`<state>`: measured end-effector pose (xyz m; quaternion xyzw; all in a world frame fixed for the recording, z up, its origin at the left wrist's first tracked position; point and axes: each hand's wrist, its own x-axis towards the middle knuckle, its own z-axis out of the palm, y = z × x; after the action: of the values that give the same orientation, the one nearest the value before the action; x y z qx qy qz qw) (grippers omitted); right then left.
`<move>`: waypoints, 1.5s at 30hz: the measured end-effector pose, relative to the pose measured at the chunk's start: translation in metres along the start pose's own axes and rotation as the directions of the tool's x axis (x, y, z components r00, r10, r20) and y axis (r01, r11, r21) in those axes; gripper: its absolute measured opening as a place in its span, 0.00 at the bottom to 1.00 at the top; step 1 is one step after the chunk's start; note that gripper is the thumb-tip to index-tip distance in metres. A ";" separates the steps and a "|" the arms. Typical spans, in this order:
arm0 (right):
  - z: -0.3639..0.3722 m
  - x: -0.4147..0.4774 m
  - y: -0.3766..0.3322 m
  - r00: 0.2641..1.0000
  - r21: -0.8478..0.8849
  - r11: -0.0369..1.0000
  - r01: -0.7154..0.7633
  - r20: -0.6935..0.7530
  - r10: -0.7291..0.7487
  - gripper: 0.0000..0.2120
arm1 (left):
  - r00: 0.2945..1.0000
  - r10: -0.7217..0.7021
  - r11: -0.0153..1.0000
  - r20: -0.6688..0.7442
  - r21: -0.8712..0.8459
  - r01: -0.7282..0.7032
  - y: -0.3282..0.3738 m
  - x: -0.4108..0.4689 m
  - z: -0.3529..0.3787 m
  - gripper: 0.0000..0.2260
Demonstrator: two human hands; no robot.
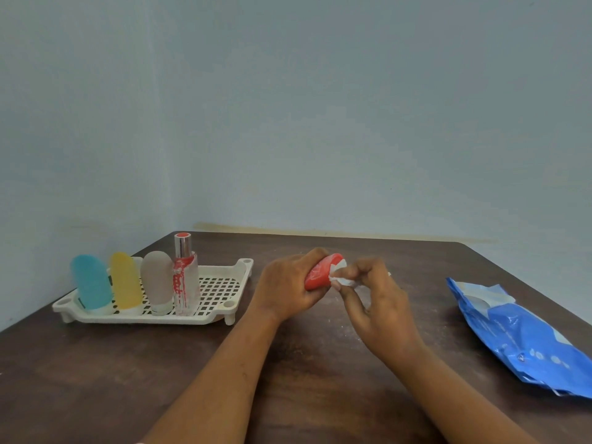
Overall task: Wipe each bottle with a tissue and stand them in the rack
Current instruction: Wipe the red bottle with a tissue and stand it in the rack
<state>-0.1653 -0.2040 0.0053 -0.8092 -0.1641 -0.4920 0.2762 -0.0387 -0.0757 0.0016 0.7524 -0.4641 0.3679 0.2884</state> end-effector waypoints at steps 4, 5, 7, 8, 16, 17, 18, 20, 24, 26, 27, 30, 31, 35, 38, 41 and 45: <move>0.001 -0.001 -0.001 1.000 0.000 1.000 0.010 0.029 -0.010 0.16 | 1.000 0.023 1.000 -0.014 -0.003 -0.023 0.002 0.001 0.000 0.20; 0.000 0.000 0.000 1.000 0.010 1.000 -0.013 0.022 0.013 0.16 | 1.000 0.029 1.000 -0.012 -0.003 -0.029 0.002 0.001 0.000 0.20; -0.002 0.002 0.004 0.996 0.006 0.997 -0.083 -0.014 0.083 0.15 | 0.999 0.046 0.999 -0.004 0.010 -0.046 0.002 0.000 0.000 0.20; -0.003 0.003 0.007 0.993 -0.024 0.993 -0.116 -0.033 0.115 0.14 | 0.998 0.058 0.998 0.004 0.019 -0.058 0.002 0.000 0.001 0.20; -0.008 0.009 0.024 0.968 -0.185 0.950 -0.250 -0.082 0.239 0.08 | 0.997 0.074 0.997 -0.014 0.024 -0.074 0.002 0.001 0.004 0.21; -0.008 0.010 0.023 0.961 -0.172 0.947 -0.271 -0.102 0.256 0.10 | 0.998 0.067 0.998 -0.019 0.019 -0.067 0.002 0.001 0.004 0.20; -0.008 0.010 0.022 0.953 -0.156 0.944 -0.292 -0.124 0.275 0.12 | 0.998 0.059 0.998 -0.023 0.017 -0.058 0.002 0.001 0.004 0.20; -0.008 0.012 0.023 0.947 -0.151 0.943 -0.295 -0.176 0.268 0.11 | 0.999 0.042 0.999 -0.022 0.015 -0.042 0.002 0.001 0.003 0.20; -0.012 0.015 0.024 0.940 -0.171 0.946 -0.274 -0.254 0.227 0.07 | 1.000 0.030 0.999 -0.006 0.014 -0.030 0.001 0.001 0.003 0.20; -0.014 0.015 0.024 0.928 -0.156 0.939 -0.305 -0.268 0.257 0.07 | 0.999 0.031 0.999 -0.013 0.030 -0.030 0.001 0.001 0.003 0.19; -0.014 0.014 0.025 0.929 -0.163 0.935 -0.316 -0.252 0.270 0.07 | 0.999 0.034 0.999 -0.018 0.037 -0.033 0.001 0.002 0.003 0.19; -0.014 0.013 0.025 0.938 -0.223 0.916 -0.332 -0.178 0.296 0.07 | 0.999 0.040 0.999 -0.022 0.029 -0.039 0.001 0.001 0.003 0.20; -0.014 0.013 0.025 0.937 -0.249 0.906 -0.342 -0.165 0.308 0.08 | 0.999 0.036 0.999 -0.020 0.026 -0.036 0.001 0.001 0.003 0.20; -0.021 0.014 0.032 0.923 -0.325 0.865 -0.383 -0.184 0.339 0.10 | 1.000 0.005 0.999 -0.024 0.044 -0.004 0.000 0.001 0.001 0.18; -0.026 0.016 0.033 0.912 -0.253 0.881 -0.401 -0.202 0.357 0.08 | 0.999 -0.017 0.999 -0.031 0.050 0.018 0.001 0.001 0.002 0.17; -0.022 0.016 0.022 0.938 -0.129 0.940 -0.316 -0.191 0.289 0.09 | 0.999 -0.016 0.999 -0.027 0.048 0.018 0.002 0.001 0.002 0.17; -0.009 0.009 0.012 0.988 -0.032 0.990 -0.140 -0.063 0.138 0.08 | 1.000 0.012 1.000 -0.020 0.026 -0.012 0.001 0.002 0.001 0.21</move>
<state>-0.1614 -0.2192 0.0134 -0.8081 -0.0898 -0.4989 0.3002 -0.0392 -0.0781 0.0024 0.7495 -0.4609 0.3831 0.2811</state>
